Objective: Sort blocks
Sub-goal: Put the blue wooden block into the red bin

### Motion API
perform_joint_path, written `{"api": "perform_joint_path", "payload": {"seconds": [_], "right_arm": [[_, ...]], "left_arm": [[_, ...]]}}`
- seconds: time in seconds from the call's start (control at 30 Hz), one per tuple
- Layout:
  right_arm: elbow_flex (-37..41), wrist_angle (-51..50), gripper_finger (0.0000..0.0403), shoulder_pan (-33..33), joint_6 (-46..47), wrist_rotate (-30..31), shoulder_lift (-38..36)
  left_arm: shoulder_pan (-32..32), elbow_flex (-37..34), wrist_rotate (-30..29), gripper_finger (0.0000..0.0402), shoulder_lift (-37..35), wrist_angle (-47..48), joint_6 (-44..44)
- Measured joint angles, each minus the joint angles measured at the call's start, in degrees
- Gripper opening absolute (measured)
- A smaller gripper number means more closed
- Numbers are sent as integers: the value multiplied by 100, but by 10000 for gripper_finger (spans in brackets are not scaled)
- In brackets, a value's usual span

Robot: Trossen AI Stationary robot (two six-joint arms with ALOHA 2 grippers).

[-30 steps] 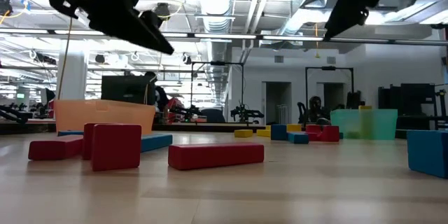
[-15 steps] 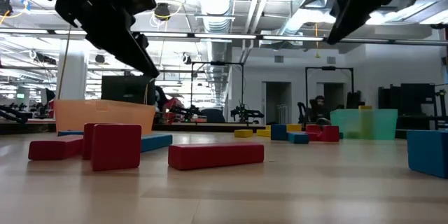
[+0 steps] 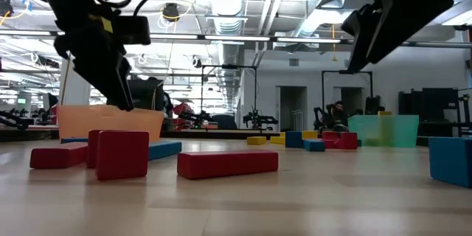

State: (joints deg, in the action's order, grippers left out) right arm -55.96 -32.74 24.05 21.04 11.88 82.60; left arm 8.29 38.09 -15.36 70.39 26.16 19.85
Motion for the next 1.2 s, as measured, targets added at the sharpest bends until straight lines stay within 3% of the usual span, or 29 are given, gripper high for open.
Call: {"api": "perform_joint_path", "payload": {"seconds": [0.17,0.27,0.53,0.87,1.2], "right_arm": [[0,115,210,66,-2,-1,169],[0,197,210,114,15,-1,230],[0,307,210,286,59,-2,290],[0,368,210,333,57,-1,290],[0,449,210,331,-11,-2,290]], "left_arm": [[-290,0,199,198,178,8,-64],[-458,0,481,198,611,1,-155],[-680,177,381,195,1729,27,-293],[-675,511,536,121,1830,231,-534],[-675,691,526,113,1853,453,-587]]}}
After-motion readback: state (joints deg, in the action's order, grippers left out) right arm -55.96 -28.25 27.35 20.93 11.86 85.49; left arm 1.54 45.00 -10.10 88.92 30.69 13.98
